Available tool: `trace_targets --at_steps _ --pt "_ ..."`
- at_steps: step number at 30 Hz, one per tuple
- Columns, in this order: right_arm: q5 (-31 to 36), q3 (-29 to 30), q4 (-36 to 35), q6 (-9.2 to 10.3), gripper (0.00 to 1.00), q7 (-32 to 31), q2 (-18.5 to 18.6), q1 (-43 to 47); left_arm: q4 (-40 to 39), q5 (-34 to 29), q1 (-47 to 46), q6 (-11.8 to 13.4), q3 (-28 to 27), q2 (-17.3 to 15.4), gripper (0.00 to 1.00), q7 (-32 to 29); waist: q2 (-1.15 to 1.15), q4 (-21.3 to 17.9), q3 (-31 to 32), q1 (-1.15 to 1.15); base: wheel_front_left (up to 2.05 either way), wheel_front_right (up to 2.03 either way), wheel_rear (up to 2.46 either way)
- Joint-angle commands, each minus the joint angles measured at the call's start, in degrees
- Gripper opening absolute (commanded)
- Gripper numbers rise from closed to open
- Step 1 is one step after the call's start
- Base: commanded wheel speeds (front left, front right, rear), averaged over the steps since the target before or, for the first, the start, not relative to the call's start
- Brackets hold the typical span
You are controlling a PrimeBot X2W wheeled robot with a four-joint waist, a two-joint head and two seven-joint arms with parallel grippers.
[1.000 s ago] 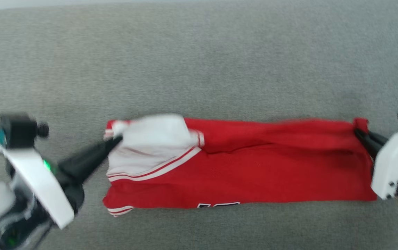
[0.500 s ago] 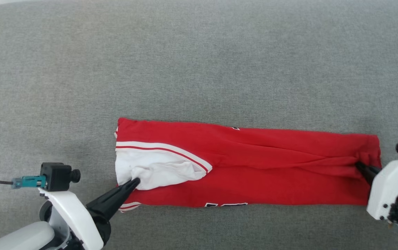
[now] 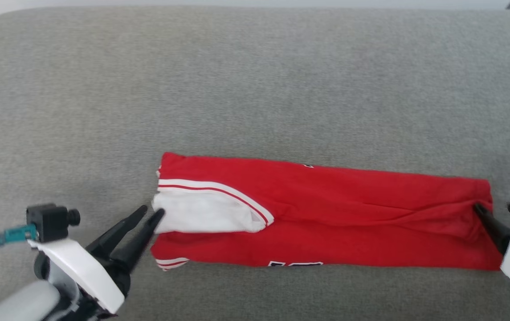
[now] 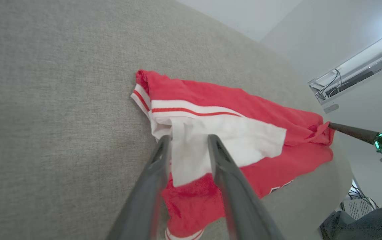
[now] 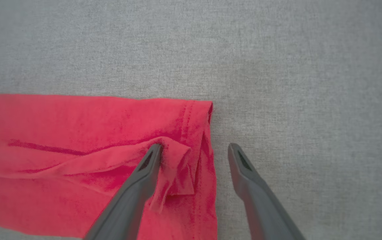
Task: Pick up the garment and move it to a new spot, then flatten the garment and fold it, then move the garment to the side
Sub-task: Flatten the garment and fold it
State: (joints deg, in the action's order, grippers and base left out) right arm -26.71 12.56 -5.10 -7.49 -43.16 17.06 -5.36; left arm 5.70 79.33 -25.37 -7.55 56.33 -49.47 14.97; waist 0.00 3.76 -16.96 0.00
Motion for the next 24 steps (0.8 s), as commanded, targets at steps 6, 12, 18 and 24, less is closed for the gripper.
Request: trace_targets --at_steps 6,12,18,24 --pt "-1.43 2.25 5.73 0.0 1.0 -2.24 -1.16 0.97 2.79 -7.14 9.64 0.13 -12.47 7.83 1.0 0.27 0.0 3.29 1.97 0.0 0.0 0.0 0.0" --pt "-2.32 1.94 12.47 0.0 1.0 -2.12 -1.89 -0.08 5.81 -19.47 15.69 0.12 -24.1 15.27 1.0 0.29 0.0 5.95 3.36 0.0 0.0 0.0 0.0" --pt "-2.59 1.37 16.58 -0.01 1.0 -2.78 -1.65 -1.22 4.64 -37.98 19.79 0.13 -36.34 22.03 1.0 0.29 0.0 7.48 4.48 0.0 0.0 0.0 0.0" --pt "-2.24 1.51 20.13 -0.01 1.0 -4.49 -1.89 -1.57 1.03 -52.38 23.27 0.13 -44.41 27.63 1.0 0.29 0.0 8.26 5.06 0.0 0.0 0.0 0.0"
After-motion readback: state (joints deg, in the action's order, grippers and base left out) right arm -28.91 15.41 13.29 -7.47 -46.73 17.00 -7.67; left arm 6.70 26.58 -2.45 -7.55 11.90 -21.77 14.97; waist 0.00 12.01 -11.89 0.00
